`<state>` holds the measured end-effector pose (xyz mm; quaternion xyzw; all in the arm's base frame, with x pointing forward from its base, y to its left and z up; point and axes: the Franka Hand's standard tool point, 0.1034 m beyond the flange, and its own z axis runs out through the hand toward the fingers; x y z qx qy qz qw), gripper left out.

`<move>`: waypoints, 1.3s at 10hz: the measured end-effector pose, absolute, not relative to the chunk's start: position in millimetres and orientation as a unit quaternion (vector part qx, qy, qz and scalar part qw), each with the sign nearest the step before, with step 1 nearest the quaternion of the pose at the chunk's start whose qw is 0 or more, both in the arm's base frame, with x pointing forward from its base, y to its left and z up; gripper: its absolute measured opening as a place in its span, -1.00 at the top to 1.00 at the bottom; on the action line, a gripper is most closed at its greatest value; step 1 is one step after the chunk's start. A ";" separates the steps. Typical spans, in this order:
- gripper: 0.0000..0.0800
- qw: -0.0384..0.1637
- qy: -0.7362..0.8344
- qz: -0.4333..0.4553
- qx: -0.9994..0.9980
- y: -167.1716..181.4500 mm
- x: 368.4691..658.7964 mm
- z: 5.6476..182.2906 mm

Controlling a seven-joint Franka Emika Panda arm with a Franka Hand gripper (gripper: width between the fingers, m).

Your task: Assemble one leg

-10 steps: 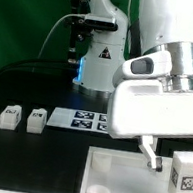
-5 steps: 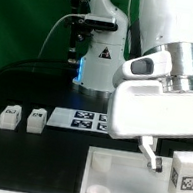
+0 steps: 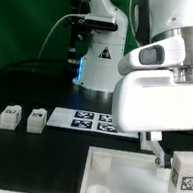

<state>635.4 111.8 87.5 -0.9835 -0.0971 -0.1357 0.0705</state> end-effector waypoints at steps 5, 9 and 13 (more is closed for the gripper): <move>-0.62 0.087 -0.103 0.021 -0.991 112.5 634.8 85.5; 0.02 0.087 -0.094 0.024 -0.991 115.0 632.7 83.4; 0.24 0.088 -0.069 0.026 -0.993 113.1 633.2 83.2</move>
Offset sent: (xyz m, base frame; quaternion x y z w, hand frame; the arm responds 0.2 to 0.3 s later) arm 0.0020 -0.0073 -0.0054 0.0092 -0.1858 0.0126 0.9825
